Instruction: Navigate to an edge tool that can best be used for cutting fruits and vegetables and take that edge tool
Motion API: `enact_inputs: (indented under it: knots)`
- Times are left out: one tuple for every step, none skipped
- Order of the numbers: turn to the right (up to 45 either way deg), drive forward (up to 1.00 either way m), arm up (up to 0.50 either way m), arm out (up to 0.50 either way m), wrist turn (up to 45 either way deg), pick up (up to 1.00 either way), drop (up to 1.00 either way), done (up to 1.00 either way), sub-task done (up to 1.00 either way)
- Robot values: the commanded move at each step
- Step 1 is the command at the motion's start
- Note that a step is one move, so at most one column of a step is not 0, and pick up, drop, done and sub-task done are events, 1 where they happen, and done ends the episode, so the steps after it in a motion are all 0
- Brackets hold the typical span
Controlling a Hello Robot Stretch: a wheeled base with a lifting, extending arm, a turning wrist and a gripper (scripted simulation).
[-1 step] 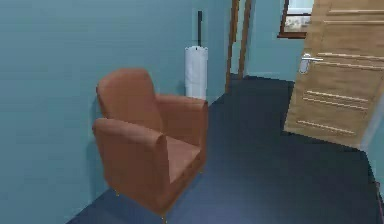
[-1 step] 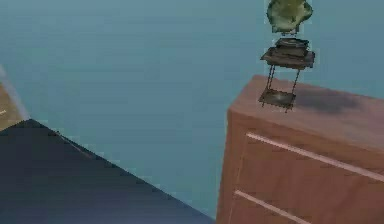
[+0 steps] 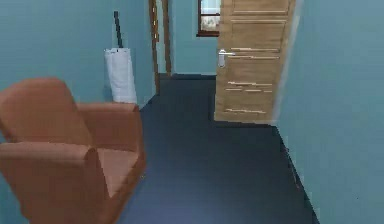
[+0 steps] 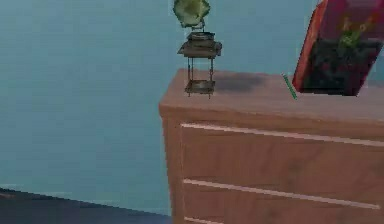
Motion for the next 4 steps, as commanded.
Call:
enact_inputs:
  knots:
    - [0.0, 1.00, 0.00, 0.00, 0.0, 0.00, 0.00, 0.00, 0.00]
    - [6.0, 0.00, 0.00, 0.00, 0.0, 0.00, 0.00, 0.00, 0.00]
    - [0.0, 0.70, 0.00, 0.00, 0.0, 0.00, 0.00, 0.00, 0.00]
    - [-27.0, 0.00, 0.00, 0.00, 0.0, 0.00, 0.00, 0.00, 0.00]
